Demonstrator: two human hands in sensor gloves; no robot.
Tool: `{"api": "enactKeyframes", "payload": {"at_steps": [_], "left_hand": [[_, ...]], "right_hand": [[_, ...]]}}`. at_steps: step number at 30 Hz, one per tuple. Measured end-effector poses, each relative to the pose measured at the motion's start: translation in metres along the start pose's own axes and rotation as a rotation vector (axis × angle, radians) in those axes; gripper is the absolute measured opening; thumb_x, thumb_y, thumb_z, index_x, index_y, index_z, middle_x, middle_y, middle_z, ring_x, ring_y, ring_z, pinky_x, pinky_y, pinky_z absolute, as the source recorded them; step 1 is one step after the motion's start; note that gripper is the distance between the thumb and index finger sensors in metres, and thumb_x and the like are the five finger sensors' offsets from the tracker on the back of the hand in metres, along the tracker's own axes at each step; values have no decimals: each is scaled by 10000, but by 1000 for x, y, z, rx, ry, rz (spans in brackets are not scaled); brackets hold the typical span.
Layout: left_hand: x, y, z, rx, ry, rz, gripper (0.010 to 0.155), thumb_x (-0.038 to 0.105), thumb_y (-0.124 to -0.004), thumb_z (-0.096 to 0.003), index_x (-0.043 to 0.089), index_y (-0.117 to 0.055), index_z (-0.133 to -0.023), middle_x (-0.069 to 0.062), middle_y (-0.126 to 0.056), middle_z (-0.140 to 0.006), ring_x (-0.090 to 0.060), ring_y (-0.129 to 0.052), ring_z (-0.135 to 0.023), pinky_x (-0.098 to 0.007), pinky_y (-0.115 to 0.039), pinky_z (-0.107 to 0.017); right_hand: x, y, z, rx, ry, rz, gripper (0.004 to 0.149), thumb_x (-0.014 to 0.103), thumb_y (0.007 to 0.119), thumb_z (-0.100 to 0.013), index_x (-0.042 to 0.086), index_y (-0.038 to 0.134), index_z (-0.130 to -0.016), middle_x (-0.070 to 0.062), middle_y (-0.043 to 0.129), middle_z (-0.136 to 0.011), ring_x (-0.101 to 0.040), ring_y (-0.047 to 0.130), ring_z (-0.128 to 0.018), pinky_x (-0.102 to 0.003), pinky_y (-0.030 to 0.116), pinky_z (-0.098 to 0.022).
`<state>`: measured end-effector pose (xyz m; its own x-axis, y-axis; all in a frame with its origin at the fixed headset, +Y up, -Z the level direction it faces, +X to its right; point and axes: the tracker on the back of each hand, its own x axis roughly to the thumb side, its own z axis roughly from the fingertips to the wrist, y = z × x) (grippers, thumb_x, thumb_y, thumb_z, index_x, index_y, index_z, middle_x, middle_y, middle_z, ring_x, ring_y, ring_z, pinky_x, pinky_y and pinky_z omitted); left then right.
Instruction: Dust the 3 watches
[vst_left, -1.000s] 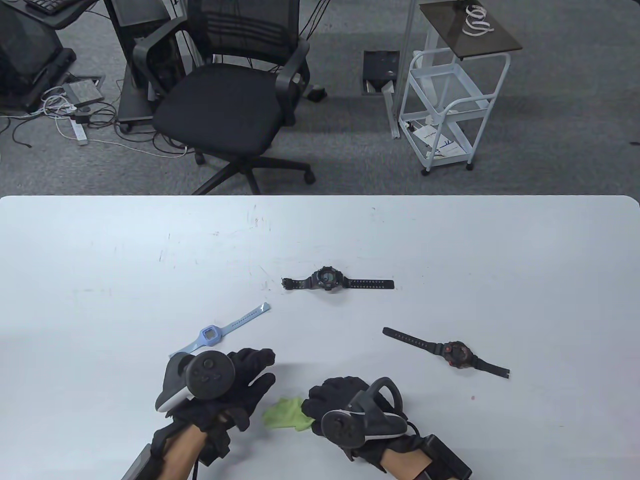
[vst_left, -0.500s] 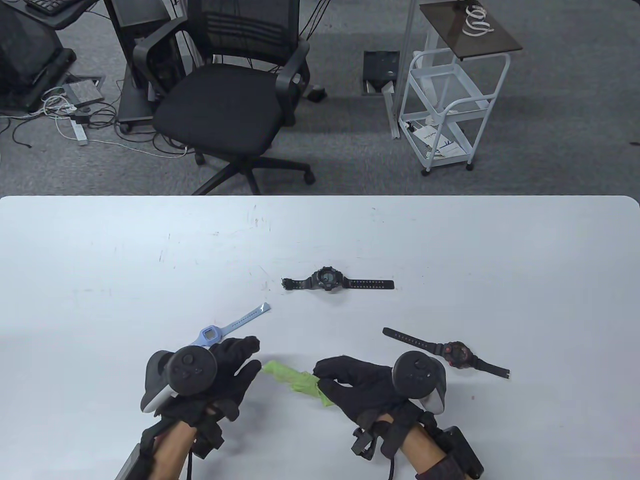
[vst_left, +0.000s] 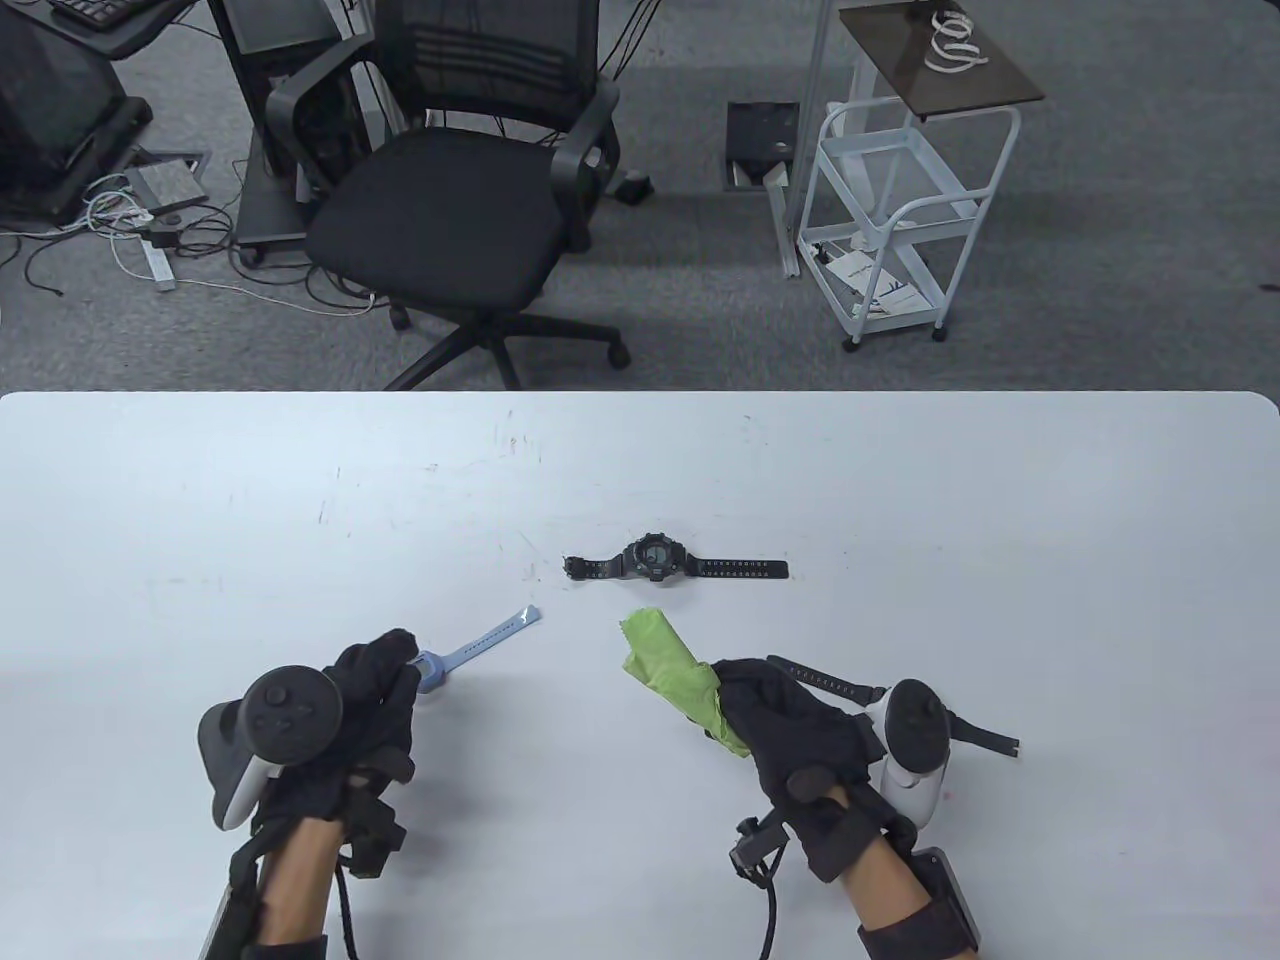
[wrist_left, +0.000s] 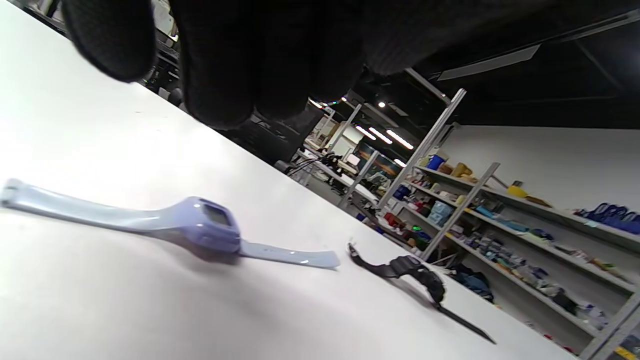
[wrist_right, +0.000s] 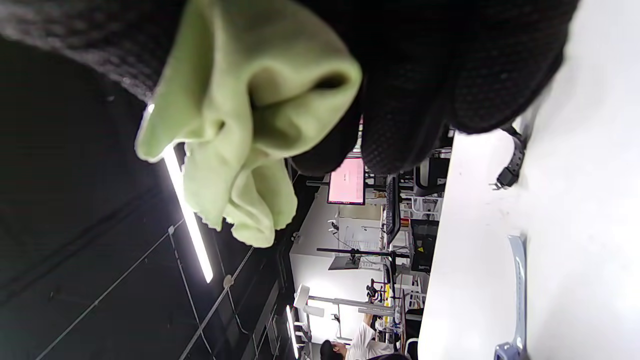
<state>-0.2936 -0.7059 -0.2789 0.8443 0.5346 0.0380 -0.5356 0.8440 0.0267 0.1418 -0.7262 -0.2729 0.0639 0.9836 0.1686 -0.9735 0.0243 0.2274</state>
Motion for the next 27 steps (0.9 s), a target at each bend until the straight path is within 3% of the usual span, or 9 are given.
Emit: {"api": "enactKeyframes", "payload": {"at_steps": [4,15,21,27], "left_hand": [[-7,-5,-9,-4,59,-109,556,367,-759,-547,126,-738,-1047,-175,-821,-997,-440,-869,-853,-724,-652,-636],[-37,-46,-32,-201,218,-281,653,358,-798,-540,120,-630,-1124,-200,-647,-1107,-442,-740,-902,-703,-603,-672],[-32,-55,-36,-206,252,-413,547,377,-825,-546,252,-689,-1061,-128,-613,-1112,-375,-723,-898,-670,-588,-717],[-29,-55,-36,-201,202,-409,510,376,-848,-513,172,-794,-978,-116,-698,-1057,-368,-764,-871,-668,-608,-710]], "right_hand": [[0,2,2,25,4,-3,417,436,813,-499,196,906,-828,-82,961,-821,-345,981,-709,-573,797,-501],[-1,9,3,93,19,-64,417,441,811,-500,205,904,-832,-78,958,-827,-341,978,-715,-572,795,-505],[-3,13,3,124,36,-92,417,443,810,-502,205,905,-831,-78,959,-827,-340,978,-716,-571,794,-506],[-4,12,3,121,46,-89,418,444,809,-502,204,905,-831,-78,959,-827,-338,978,-715,-571,795,-506]]}}
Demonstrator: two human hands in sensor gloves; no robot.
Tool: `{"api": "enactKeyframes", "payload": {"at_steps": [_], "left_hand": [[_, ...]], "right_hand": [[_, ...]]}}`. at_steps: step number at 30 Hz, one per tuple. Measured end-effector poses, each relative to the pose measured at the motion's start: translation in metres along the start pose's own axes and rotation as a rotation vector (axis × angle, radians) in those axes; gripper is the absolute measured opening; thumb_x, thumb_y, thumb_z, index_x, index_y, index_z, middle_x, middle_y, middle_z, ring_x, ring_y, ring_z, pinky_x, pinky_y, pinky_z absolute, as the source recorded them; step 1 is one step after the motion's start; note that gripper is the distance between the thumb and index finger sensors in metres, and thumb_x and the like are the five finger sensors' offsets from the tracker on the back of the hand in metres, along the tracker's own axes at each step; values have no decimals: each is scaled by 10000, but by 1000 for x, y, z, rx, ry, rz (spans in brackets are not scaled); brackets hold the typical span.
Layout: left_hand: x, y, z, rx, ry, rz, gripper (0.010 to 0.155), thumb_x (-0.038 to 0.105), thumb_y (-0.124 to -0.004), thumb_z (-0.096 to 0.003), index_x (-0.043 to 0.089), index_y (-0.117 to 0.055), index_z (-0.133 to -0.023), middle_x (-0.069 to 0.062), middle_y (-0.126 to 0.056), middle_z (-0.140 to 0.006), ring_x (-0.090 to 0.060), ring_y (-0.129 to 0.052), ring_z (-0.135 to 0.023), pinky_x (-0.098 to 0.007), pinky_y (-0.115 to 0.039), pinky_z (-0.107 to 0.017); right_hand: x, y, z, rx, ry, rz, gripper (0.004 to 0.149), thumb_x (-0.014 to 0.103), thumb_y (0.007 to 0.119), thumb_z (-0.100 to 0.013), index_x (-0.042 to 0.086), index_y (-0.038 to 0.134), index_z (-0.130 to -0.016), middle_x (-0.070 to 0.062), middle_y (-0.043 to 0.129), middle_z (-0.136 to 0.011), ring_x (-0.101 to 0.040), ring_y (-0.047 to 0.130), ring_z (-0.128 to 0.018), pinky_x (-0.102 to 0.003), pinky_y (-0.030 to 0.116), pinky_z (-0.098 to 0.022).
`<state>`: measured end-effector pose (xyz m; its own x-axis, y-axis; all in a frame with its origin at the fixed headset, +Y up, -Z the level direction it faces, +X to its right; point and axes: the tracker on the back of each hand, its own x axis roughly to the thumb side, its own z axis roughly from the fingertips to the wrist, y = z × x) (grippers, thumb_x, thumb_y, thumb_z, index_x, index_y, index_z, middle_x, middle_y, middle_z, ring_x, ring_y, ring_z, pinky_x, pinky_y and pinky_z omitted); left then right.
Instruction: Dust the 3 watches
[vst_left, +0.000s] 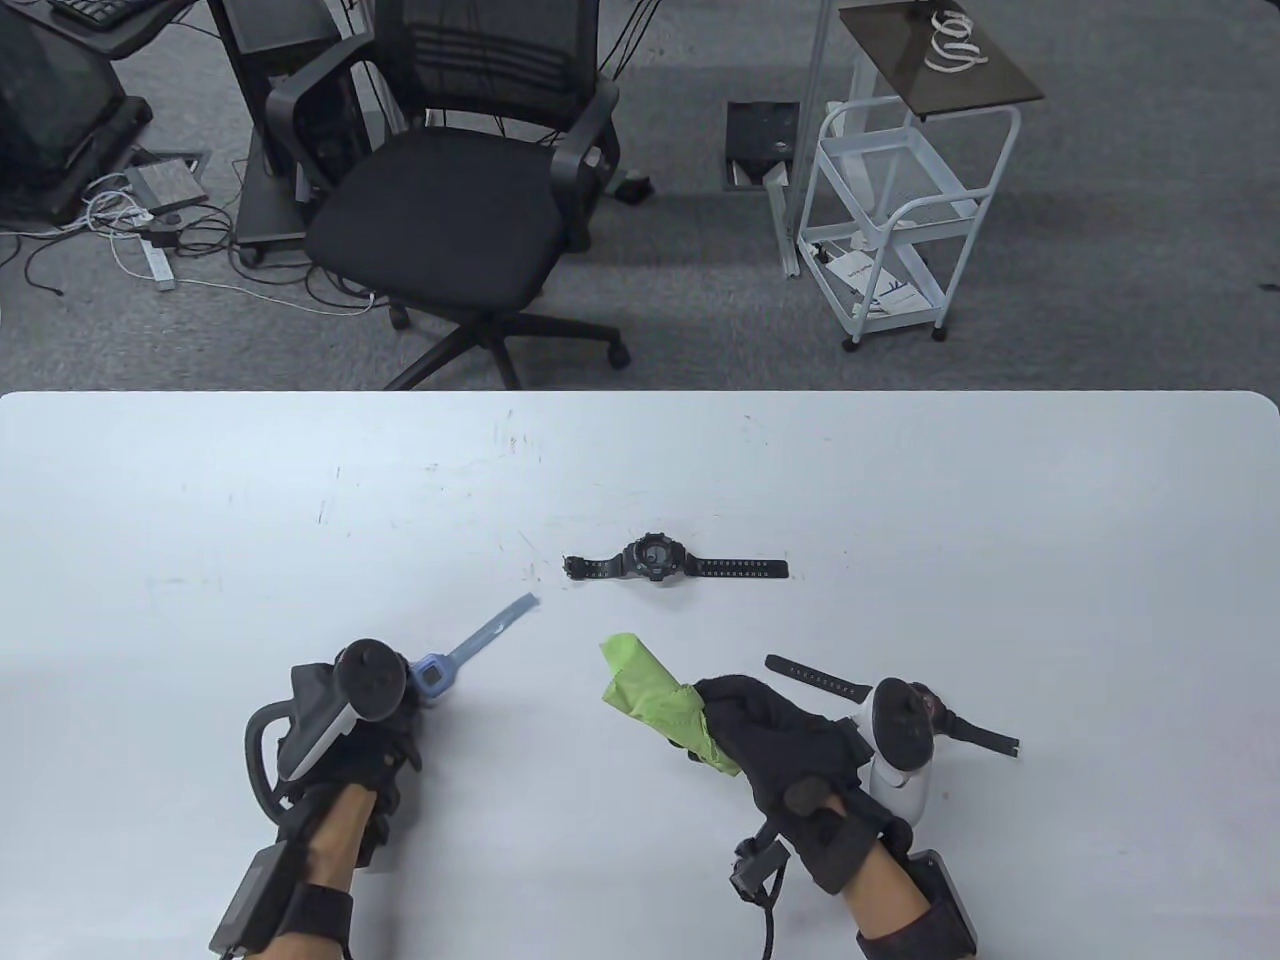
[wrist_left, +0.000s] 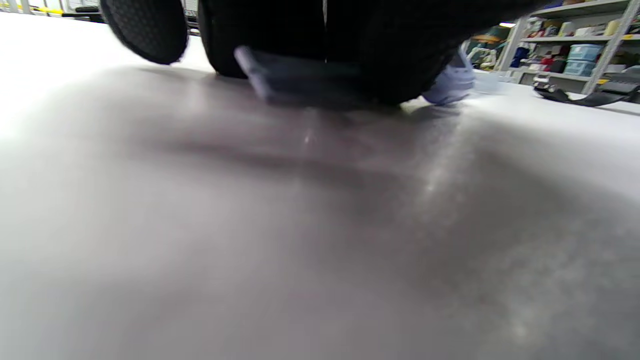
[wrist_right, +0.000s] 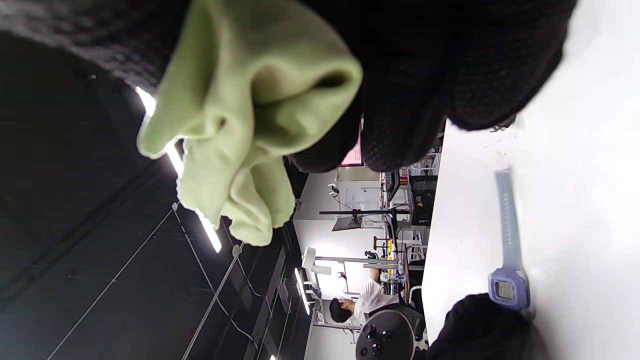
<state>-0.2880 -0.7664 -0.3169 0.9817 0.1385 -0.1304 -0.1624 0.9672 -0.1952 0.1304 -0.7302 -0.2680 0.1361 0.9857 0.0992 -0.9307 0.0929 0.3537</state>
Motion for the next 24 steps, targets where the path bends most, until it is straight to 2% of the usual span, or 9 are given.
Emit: {"api": "enactKeyframes", "payload": {"at_steps": [5,8,11,13,15,17,21,24], "left_hand": [[4,9,7,98,-68,157,537,347,-875,-464,97,-847,-938,-170,-903,-918,-371,-940,-725,-662,-714,-626],[15,29,22,191,-137,316,546,345,-874,-457,86,-836,-936,-142,-976,-843,-328,-1010,-637,-621,-796,-565],[31,45,41,276,-287,539,540,333,-871,-447,103,-832,-934,-116,-1011,-791,-286,-1044,-586,-592,-838,-536],[42,51,53,289,-401,725,533,322,-865,-442,116,-826,-932,-103,-1013,-763,-269,-1043,-569,-581,-843,-532],[55,52,64,263,-512,932,528,302,-860,-442,121,-818,-936,-107,-998,-759,-276,-1026,-574,-589,-825,-545],[65,49,70,236,-594,1019,528,296,-857,-441,127,-812,-939,-108,-989,-757,-278,-1017,-577,-594,-815,-551],[87,38,76,139,-727,1042,525,292,-851,-444,156,-808,-948,-94,-983,-778,-281,-1010,-603,-604,-799,-569],[100,28,77,74,-772,1021,522,293,-851,-444,175,-809,-950,-86,-979,-787,-282,-1007,-614,-611,-791,-577]], "right_hand": [[1,-5,0,-40,5,1,418,444,809,-502,206,903,-833,-76,959,-825,-336,980,-712,-568,797,-502],[0,-10,1,-93,27,29,421,445,809,-501,201,904,-831,-77,961,-822,-335,982,-706,-565,800,-499],[-3,-12,1,-116,65,41,427,447,801,-505,193,896,-834,-77,958,-821,-335,981,-705,-564,800,-497],[-7,-13,0,-118,94,33,428,448,797,-507,191,893,-836,-80,956,-823,-335,980,-706,-565,799,-497],[-12,-12,-1,-116,122,15,428,446,796,-507,192,891,-838,-82,956,-823,-336,980,-706,-564,799,-496],[-16,-11,-1,-105,141,-2,429,447,793,-509,192,888,-841,-81,951,-829,-336,977,-710,-564,798,-499],[-21,-7,-2,-93,172,-38,431,447,791,-510,192,885,-844,-80,949,-831,-335,977,-710,-562,799,-499],[-26,-3,-2,-71,195,-77,430,447,788,-512,196,880,-849,-80,945,-837,-334,975,-714,-560,800,-501]]}}
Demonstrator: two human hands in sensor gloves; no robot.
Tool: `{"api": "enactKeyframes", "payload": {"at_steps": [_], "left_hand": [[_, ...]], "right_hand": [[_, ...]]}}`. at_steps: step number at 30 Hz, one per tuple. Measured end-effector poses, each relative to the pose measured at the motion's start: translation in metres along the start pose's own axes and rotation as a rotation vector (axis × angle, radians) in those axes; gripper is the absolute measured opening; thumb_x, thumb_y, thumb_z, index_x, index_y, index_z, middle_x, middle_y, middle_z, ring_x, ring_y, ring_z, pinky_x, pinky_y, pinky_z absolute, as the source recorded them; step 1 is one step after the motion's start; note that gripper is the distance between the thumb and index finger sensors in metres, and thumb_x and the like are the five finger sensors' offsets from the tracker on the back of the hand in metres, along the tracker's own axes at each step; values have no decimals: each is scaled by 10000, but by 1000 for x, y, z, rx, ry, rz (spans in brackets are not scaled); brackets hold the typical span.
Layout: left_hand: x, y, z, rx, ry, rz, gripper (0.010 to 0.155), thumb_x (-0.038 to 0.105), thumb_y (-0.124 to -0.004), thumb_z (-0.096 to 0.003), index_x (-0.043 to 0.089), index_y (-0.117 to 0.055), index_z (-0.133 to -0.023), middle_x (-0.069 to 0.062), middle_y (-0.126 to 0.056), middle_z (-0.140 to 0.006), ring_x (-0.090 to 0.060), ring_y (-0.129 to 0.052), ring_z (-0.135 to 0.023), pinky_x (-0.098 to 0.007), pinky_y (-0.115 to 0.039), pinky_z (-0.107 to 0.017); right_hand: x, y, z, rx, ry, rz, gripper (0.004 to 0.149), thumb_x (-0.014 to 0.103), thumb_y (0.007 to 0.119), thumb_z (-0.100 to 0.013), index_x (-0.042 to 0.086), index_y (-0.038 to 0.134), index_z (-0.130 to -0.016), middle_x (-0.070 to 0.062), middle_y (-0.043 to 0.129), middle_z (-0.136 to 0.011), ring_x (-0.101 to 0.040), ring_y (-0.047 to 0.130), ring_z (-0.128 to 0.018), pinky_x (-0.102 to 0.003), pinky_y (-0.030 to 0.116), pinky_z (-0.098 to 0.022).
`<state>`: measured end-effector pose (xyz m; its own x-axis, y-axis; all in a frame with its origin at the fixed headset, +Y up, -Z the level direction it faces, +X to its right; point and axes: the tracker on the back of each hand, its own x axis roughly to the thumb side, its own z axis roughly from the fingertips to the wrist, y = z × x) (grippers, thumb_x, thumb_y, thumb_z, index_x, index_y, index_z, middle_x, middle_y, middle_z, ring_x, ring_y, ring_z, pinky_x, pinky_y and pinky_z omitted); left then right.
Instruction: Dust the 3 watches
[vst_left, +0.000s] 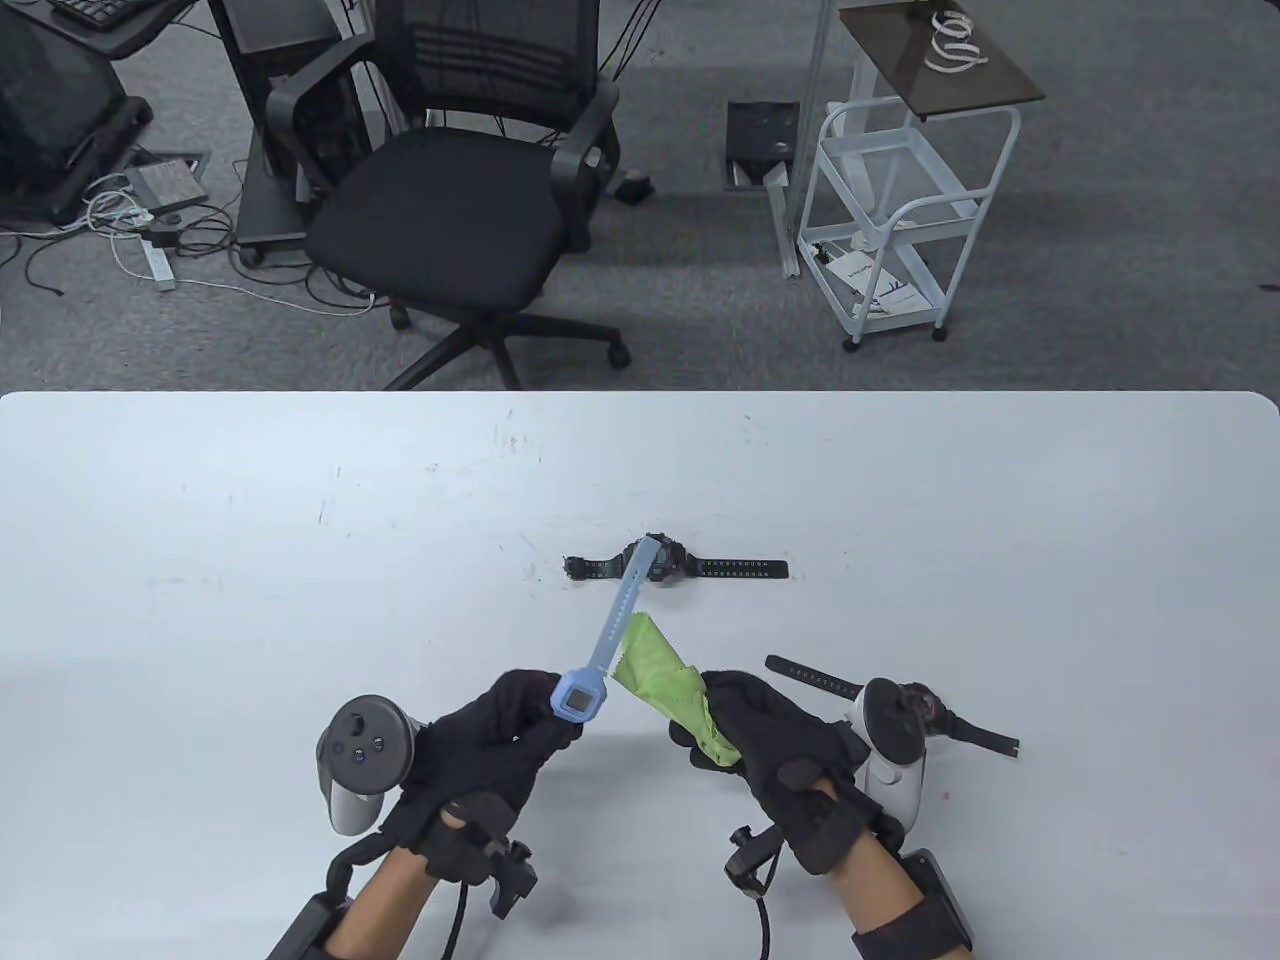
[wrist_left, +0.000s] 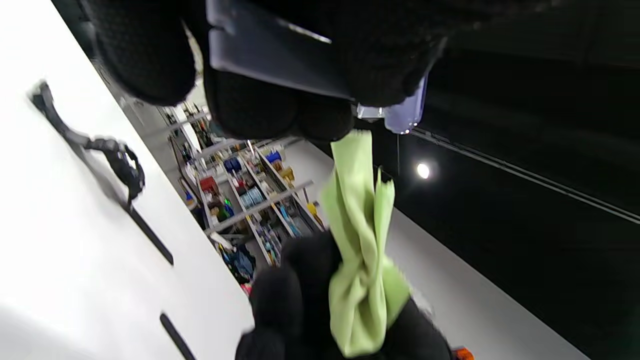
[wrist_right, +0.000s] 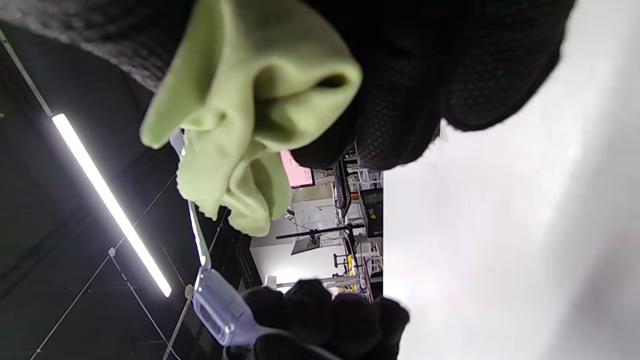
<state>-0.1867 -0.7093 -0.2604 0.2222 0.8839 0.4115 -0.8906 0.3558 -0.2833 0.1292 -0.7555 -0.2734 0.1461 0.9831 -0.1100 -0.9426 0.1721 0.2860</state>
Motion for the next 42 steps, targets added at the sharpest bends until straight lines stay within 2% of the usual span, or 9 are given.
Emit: {"api": "enactKeyframes", "payload": {"at_steps": [11,16,20,24,26,27,29,37,42], "left_hand": [[-8,-29,1,-108,51,-9,520,287,-857,-435,187,-827,-944,-75,-992,-783,-283,-1017,-613,-610,-792,-580],[-9,-43,2,-132,57,-38,517,283,-856,-427,193,-842,-936,-67,-996,-780,-280,-1021,-612,-609,-797,-578],[-13,-48,4,-145,101,-26,513,279,-854,-425,186,-848,-930,-72,-1002,-766,-285,-1028,-600,-611,-802,-568],[-14,-55,6,-225,124,-27,520,279,-849,-428,159,-846,-934,-91,-1008,-741,-284,-1033,-583,-606,-806,-566],[-12,-59,7,-253,125,-28,534,271,-846,-431,128,-830,-945,-102,-1003,-732,-290,-1025,-580,-610,-801,-566],[-12,-60,7,-290,130,-27,548,273,-839,-440,111,-811,-963,-104,-993,-733,-288,-1019,-582,-610,-798,-568],[-12,-63,7,-327,158,5,570,269,-819,-458,80,-778,-994,-122,-975,-730,-290,-1014,-573,-613,-798,-561],[-12,-70,10,-406,206,15,531,291,-775,-474,73,-814,-957,-105,-982,-682,-276,-1030,-498,-595,-831,-502],[-13,-69,10,-406,234,-13,527,298,-735,-481,50,-803,-941,-96,-981,-643,-264,-1040,-443,-577,-849,-465]], "right_hand": [[-16,17,0,85,101,-214,434,455,768,-524,216,850,-877,-69,927,-860,-312,977,-714,-530,815,-494],[-20,26,5,47,153,-190,512,497,752,-517,186,791,-922,-91,897,-884,-265,1002,-646,-475,844,-440],[-20,28,5,62,138,-143,633,545,771,-493,140,750,-979,-123,862,-927,-267,989,-626,-450,844,-408],[-18,30,4,109,133,-30,742,566,824,-467,111,690,-1038,-133,870,-933,-254,990,-583,-429,848,-379],[-18,28,5,78,130,16,673,530,844,-470,139,743,-1008,-87,922,-886,-219,1001,-562,-413,861,-375],[-18,26,5,25,130,20,560,482,849,-468,172,839,-934,-71,967,-837,-227,1014,-536,-420,867,-357],[-18,24,6,9,138,46,483,464,843,-473,199,893,-874,-46,985,-813,-218,1020,-522,-413,871,-349],[-18,25,7,-91,106,217,483,554,783,-468,201,999,-717,-20,1073,-627,-138,1059,-337,-333,903,-219],[-20,24,5,-57,114,170,462,483,797,-454,210,933,-801,-33,1021,-705,-160,1053,-390,-348,900,-256]]}}
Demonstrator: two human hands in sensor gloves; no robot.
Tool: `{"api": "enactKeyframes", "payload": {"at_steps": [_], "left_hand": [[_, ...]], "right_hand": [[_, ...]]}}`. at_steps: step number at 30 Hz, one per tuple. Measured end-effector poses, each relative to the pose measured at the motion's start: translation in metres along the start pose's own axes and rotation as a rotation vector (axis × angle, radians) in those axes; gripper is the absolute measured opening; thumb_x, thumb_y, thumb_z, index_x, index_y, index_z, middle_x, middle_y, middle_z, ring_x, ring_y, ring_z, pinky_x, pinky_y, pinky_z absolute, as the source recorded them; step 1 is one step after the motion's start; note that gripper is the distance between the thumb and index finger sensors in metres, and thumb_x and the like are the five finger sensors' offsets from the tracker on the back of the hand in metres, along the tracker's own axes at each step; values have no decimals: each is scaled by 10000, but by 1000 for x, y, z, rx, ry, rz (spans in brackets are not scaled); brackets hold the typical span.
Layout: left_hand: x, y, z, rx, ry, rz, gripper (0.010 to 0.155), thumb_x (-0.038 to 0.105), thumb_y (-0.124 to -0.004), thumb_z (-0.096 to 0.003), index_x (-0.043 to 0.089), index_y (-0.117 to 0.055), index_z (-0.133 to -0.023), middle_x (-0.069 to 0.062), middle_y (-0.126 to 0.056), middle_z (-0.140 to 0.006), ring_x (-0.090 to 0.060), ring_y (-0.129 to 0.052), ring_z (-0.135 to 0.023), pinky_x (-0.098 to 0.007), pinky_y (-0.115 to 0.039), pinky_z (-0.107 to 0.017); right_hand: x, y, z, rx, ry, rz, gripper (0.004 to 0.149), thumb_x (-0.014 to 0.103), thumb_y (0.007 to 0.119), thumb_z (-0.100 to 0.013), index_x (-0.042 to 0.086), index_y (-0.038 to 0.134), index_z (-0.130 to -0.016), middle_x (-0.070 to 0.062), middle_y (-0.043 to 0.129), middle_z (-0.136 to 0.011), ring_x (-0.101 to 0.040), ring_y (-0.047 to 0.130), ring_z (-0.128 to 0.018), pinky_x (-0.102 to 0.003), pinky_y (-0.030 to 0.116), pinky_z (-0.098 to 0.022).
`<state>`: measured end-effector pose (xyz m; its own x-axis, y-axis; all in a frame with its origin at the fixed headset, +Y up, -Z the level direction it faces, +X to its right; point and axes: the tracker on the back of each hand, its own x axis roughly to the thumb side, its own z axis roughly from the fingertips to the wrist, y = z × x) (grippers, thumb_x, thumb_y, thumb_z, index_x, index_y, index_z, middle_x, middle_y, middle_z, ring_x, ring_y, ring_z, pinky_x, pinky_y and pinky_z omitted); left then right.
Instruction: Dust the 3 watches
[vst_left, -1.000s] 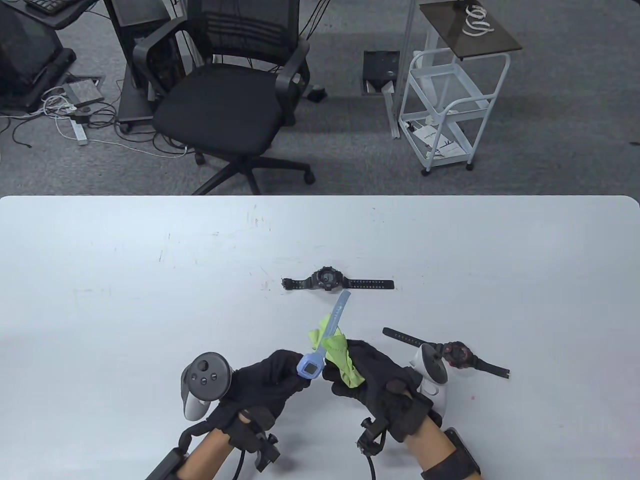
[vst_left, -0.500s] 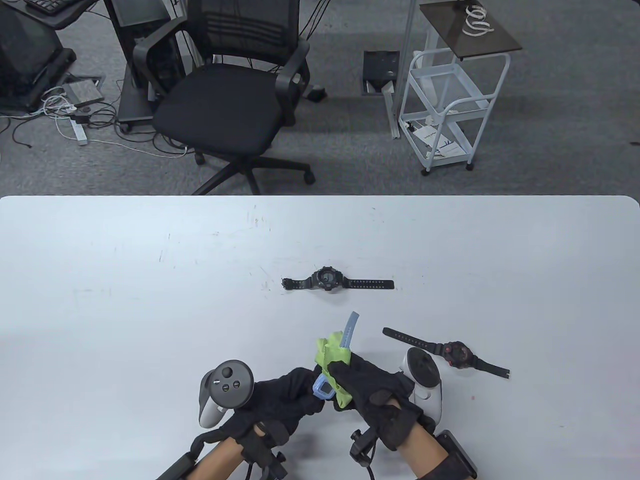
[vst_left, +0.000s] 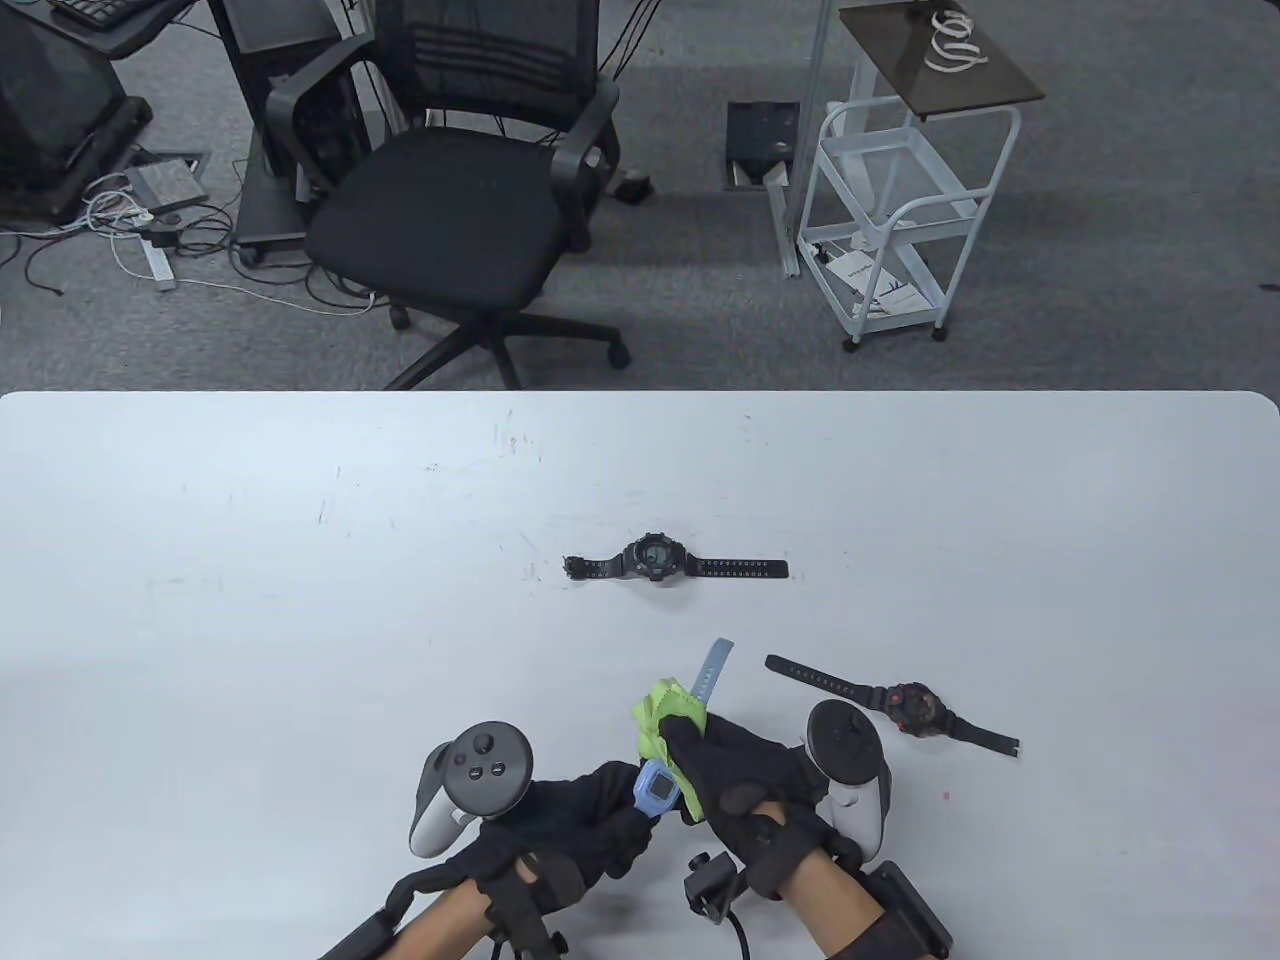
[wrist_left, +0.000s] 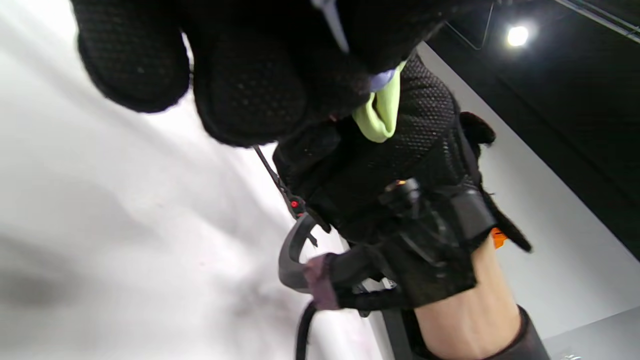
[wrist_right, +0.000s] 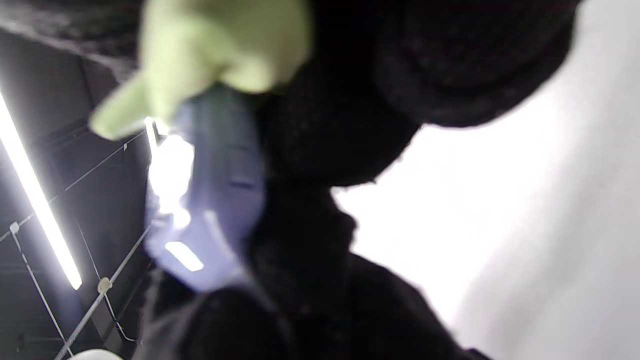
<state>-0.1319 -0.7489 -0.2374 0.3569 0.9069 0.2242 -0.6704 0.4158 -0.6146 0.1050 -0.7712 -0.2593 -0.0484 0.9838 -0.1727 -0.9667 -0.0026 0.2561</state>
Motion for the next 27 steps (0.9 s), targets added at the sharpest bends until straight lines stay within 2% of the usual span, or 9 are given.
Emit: {"api": "enactKeyframes", "payload": {"at_steps": [2,9,14,20,21,24,27], "left_hand": [[-2,7,1,21,5,-18,528,306,-720,-487,29,-809,-929,-90,-985,-621,-259,-1038,-424,-569,-852,-454],[6,15,5,47,-7,-145,517,309,-717,-489,35,-812,-917,-81,-986,-593,-251,-1030,-394,-559,-855,-437],[4,14,5,46,-2,-167,522,311,-713,-491,25,-811,-916,-78,-985,-588,-252,-1030,-391,-560,-854,-435],[7,14,5,44,-17,-182,515,310,-715,-489,33,-810,-913,-75,-984,-588,-257,-1028,-395,-563,-850,-439],[8,13,5,39,-18,-187,517,311,-715,-490,31,-810,-914,-75,-984,-589,-257,-1028,-396,-563,-850,-440],[7,15,6,44,-8,-210,523,311,-716,-490,21,-811,-915,-76,-985,-586,-257,-1029,-393,-563,-851,-439],[6,18,6,48,-9,-198,520,311,-719,-491,25,-809,-915,-76,-984,-585,-257,-1028,-393,-565,-849,-439]], "right_hand": [[1,-2,0,-15,4,-29,462,421,835,-440,203,900,-842,-49,1003,-731,-187,1057,-413,-369,899,-267],[2,-4,0,-72,-46,76,482,531,803,-464,169,995,-718,-30,1075,-543,-107,1079,-267,-311,923,-176],[0,-3,-1,-62,-50,21,461,446,844,-435,196,920,-815,-45,1022,-654,-140,1057,-350,-342,909,-238],[0,-4,-2,-74,-50,39,483,516,768,-479,157,987,-718,-35,1064,-524,-98,1064,-230,-311,915,-163],[0,-4,-2,-70,-55,44,482,516,765,-476,163,981,-723,-32,1062,-528,-97,1061,-236,-311,914,-169],[1,-4,-2,-60,-63,13,462,433,817,-451,186,903,-831,-52,1008,-662,-133,1048,-325,-339,903,-231],[2,-4,-1,-79,-80,32,453,450,800,-466,188,919,-815,-47,1022,-638,-120,1056,-298,-329,908,-207]]}}
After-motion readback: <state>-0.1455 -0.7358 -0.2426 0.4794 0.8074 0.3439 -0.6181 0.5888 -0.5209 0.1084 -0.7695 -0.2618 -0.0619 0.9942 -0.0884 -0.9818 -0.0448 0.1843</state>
